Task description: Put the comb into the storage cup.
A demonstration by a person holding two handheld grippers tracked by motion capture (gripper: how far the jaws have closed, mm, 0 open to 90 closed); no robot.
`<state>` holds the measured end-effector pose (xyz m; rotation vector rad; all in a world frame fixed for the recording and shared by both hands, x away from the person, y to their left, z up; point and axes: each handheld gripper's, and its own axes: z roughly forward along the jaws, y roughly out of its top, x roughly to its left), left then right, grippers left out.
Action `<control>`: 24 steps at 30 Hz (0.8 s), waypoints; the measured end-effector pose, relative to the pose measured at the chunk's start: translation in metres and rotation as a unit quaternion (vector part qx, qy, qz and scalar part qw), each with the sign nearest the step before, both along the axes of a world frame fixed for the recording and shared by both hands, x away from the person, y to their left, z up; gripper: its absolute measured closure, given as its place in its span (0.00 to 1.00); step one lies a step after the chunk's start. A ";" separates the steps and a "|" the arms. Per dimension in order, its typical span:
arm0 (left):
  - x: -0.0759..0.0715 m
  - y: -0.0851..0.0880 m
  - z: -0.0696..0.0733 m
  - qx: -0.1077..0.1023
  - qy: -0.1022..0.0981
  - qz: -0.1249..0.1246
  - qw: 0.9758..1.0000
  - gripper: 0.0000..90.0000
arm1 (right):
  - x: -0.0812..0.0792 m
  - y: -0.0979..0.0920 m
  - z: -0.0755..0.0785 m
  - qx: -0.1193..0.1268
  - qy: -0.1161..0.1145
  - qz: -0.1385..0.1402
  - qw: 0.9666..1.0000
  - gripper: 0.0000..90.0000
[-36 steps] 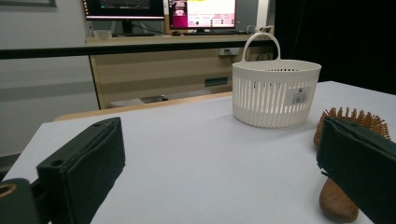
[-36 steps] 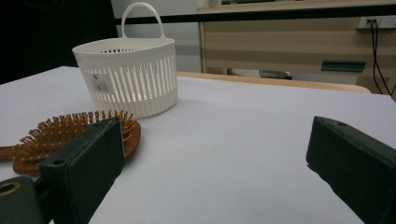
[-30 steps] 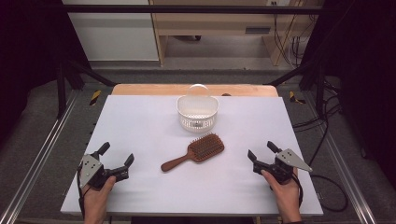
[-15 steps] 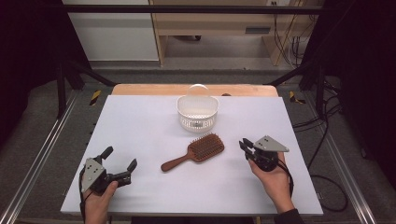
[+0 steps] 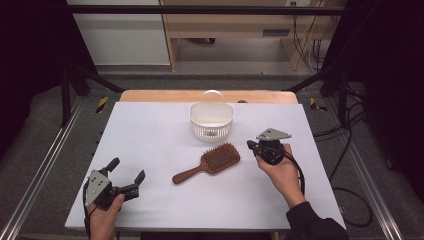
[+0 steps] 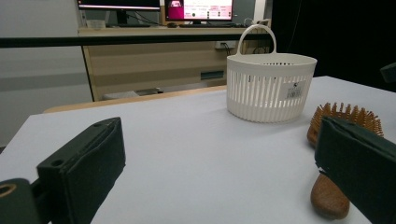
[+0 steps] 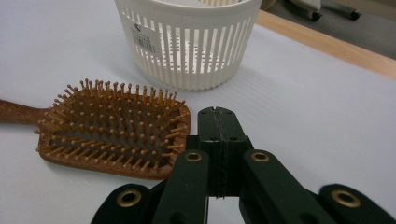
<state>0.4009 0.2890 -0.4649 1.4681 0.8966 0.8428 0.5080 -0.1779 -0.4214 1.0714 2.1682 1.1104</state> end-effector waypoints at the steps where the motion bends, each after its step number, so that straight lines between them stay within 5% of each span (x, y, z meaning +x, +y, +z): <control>1: 0.000 0.000 0.000 0.000 0.000 0.000 1.000 0.02 | 0.003 0.002 0.000 -0.002 0.005 0.001 1.000 1.00; 16: 0.001 -0.001 0.000 -0.002 0.006 -0.007 1.000 0.02 | 0.035 0.020 -0.013 -0.019 0.063 0.005 0.998 1.00; 24: 0.000 -0.003 0.000 -0.003 0.008 -0.011 1.000 0.02 | 0.053 0.028 -0.035 -0.035 0.096 -0.001 0.995 1.00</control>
